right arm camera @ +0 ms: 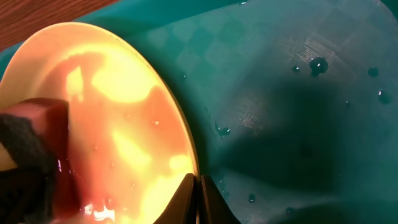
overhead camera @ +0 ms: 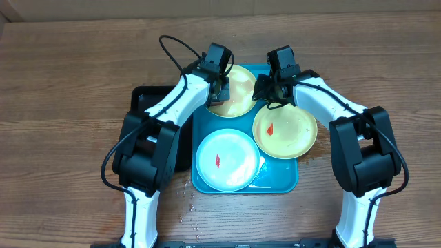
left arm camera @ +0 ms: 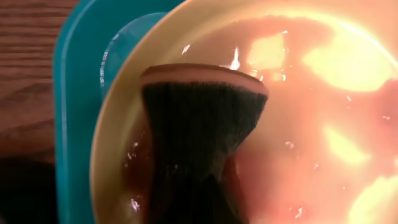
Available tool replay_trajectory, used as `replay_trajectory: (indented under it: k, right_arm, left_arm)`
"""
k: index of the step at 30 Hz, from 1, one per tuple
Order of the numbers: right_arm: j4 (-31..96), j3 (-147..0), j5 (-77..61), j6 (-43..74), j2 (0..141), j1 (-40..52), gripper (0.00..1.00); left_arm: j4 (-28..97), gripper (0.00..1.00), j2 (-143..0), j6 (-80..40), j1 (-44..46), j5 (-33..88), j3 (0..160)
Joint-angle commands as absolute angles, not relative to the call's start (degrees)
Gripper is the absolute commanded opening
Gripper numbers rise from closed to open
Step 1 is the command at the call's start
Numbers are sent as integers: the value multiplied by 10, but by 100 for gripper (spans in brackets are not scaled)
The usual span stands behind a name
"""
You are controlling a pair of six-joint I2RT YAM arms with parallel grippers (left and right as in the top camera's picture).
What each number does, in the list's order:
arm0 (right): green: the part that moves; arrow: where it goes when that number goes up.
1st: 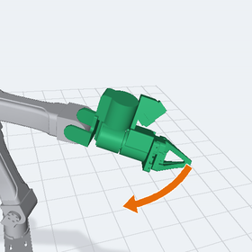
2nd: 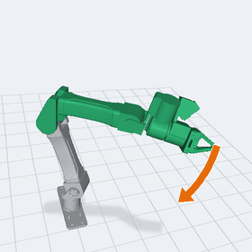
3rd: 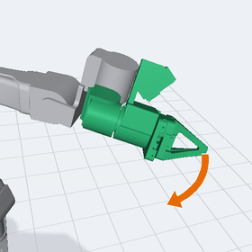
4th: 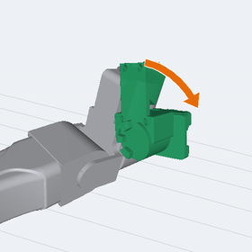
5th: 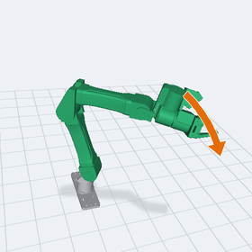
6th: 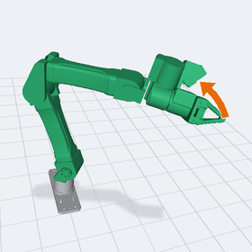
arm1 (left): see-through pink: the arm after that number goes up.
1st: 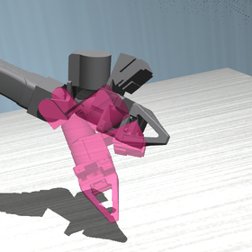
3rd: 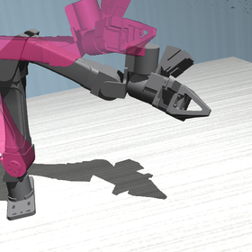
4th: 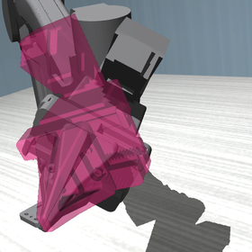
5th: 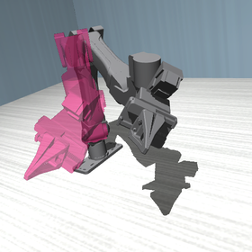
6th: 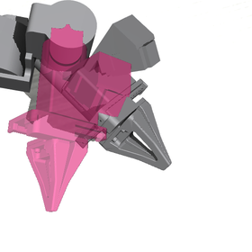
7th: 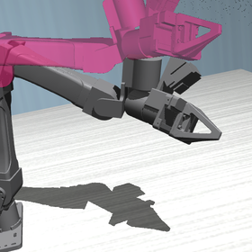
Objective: Clean dirty plates on tray and stack at the side
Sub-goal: 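Rub the sponge across the top yellow plate with the left gripper, then return the sponge to the black tray and release it with the left gripper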
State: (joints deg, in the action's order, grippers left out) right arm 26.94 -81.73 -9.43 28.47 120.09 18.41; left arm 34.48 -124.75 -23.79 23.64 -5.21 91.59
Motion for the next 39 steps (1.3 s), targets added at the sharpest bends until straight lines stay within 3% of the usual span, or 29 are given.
replay_trajectory:
  k: [1,6,12,18,29,39]
  right_arm:
    - [271,-814,-91,285,1210,187,4]
    - [271,-814,-91,285,1210,187,4]
    - [271,-814,-91,285,1210,187,4]
    - [271,-814,-91,281,1210,187,4]
    - [271,-814,-91,281,1210,187,4]
    - [273,-814,-91,281,1210,187,4]
  left_arm:
    - [341,4,-1254,-239,247,25,890]
    - [336,4,-1250,-216,248,161,922]
    - [375,4,-1235,-219,238,171,1006]
    - [504,4,-1191,-223,212,97,1094]
    - [817,4,-1110,-247,202,-89,1096]
    - [861,4,-1110,-299,202,-173,959]
